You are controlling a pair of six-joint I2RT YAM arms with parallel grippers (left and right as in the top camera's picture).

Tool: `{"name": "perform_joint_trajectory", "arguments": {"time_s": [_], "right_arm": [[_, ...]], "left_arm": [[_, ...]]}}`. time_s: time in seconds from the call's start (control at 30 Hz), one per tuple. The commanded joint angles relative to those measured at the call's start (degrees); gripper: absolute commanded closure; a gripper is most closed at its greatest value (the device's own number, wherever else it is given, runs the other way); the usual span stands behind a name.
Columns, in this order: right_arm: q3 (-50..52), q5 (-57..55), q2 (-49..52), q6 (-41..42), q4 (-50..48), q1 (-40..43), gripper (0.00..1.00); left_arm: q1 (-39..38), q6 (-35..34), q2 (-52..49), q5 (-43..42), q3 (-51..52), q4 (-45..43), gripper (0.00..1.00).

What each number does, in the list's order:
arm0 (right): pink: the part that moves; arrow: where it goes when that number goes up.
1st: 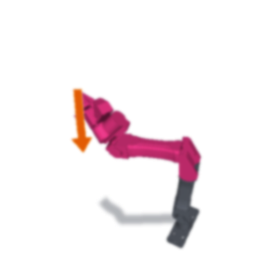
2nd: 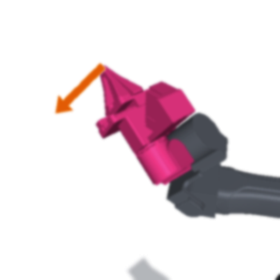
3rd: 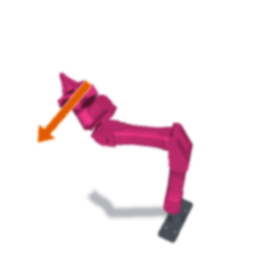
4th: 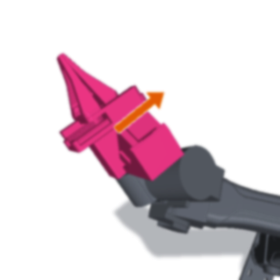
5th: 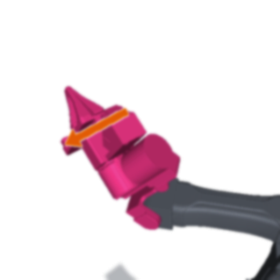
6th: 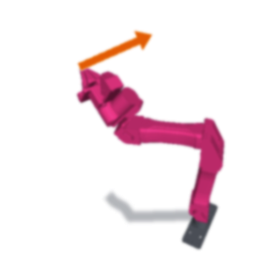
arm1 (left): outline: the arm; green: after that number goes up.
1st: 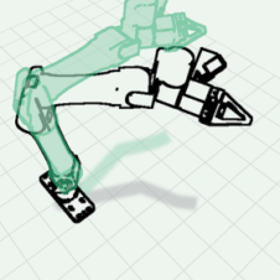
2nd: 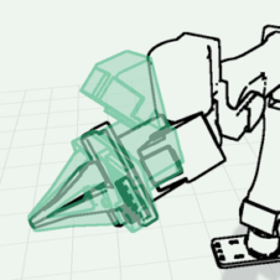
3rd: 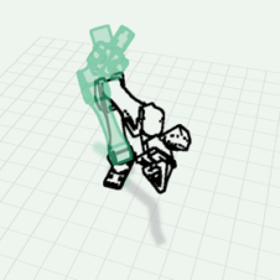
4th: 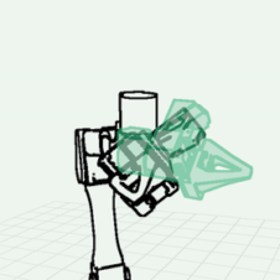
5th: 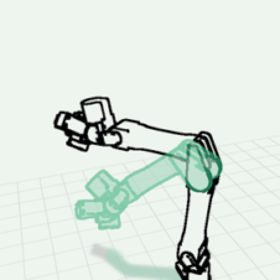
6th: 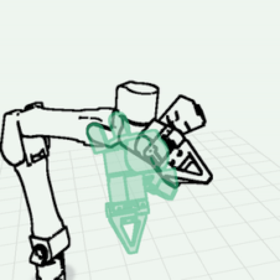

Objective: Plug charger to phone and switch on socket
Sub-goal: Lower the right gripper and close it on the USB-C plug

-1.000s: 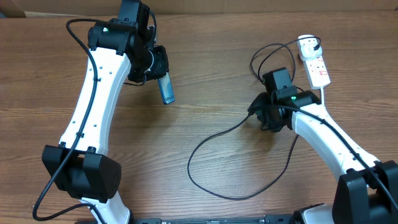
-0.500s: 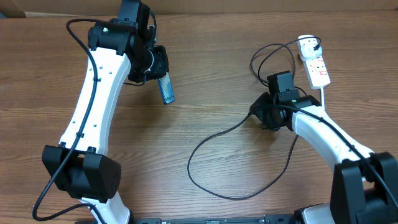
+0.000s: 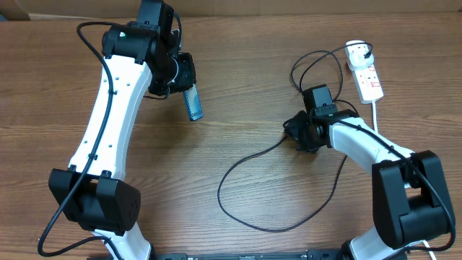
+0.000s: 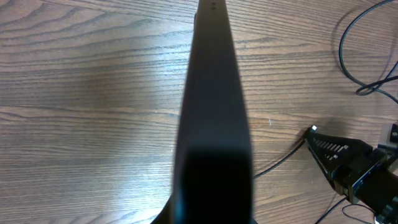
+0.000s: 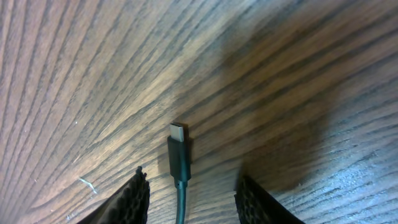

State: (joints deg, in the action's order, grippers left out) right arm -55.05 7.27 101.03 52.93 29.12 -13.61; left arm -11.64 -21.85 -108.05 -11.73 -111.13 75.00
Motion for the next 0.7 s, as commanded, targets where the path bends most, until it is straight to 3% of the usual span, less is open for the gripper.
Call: {"name": "perform_joint_trajectory", "arguments": {"time_s": [0.0, 0.67], "right_arm": [[0.1, 0.3, 1.4, 0.7, -0.4, -0.2, 0.59], [0.1, 0.3, 1.7, 0.7, -0.8, -1.1, 0.64]], "left_arm": [[-0.5, 0.8, 0.6, 0.1, -0.7, -0.7, 0.96], [-0.5, 0.8, 0.6, 0.0, -0.7, -1.5, 0.96]]}}
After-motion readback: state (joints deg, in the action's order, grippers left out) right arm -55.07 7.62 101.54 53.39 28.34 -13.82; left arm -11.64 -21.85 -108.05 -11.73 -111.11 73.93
